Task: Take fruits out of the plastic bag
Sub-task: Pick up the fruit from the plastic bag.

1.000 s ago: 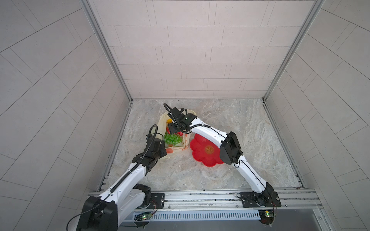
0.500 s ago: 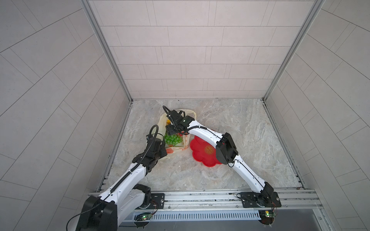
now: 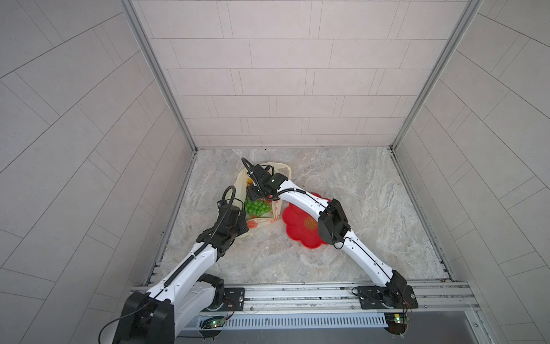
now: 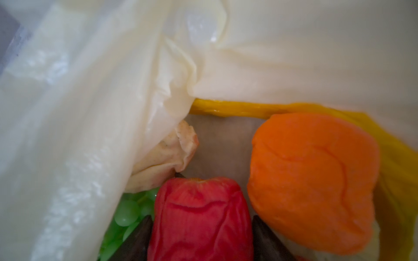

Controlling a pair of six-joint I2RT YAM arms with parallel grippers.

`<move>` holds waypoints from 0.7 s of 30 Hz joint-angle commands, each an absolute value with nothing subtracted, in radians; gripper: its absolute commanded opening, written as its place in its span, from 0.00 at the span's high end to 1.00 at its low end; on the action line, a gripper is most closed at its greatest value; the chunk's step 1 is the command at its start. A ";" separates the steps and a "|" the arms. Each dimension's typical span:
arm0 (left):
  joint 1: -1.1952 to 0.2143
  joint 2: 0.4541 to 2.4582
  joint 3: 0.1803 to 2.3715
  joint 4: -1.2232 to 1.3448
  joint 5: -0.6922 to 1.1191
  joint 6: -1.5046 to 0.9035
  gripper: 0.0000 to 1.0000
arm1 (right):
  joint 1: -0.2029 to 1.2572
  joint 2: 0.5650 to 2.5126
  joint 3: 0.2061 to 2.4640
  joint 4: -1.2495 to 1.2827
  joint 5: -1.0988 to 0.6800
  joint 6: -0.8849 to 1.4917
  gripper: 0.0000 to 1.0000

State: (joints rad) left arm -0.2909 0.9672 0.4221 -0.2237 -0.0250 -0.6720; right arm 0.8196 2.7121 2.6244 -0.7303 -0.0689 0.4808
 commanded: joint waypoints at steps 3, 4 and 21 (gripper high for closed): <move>-0.295 0.963 0.448 -0.249 -0.043 -0.656 0.98 | 0.818 2.665 2.645 -0.761 -0.077 0.476 0.42; -0.296 0.963 0.448 -0.249 -0.043 -0.656 0.97 | 0.818 2.654 2.645 -0.764 -0.076 0.474 0.42; -0.297 0.961 0.449 -0.250 -0.049 -0.652 0.98 | 0.813 2.508 2.635 -0.885 -0.095 0.474 0.44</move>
State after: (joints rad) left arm -0.2913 0.9672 0.4225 -0.2268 -0.0307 -0.6712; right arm 0.8169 2.5477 2.6255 -0.8162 -0.0898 0.4782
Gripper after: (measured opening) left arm 0.047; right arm 0.564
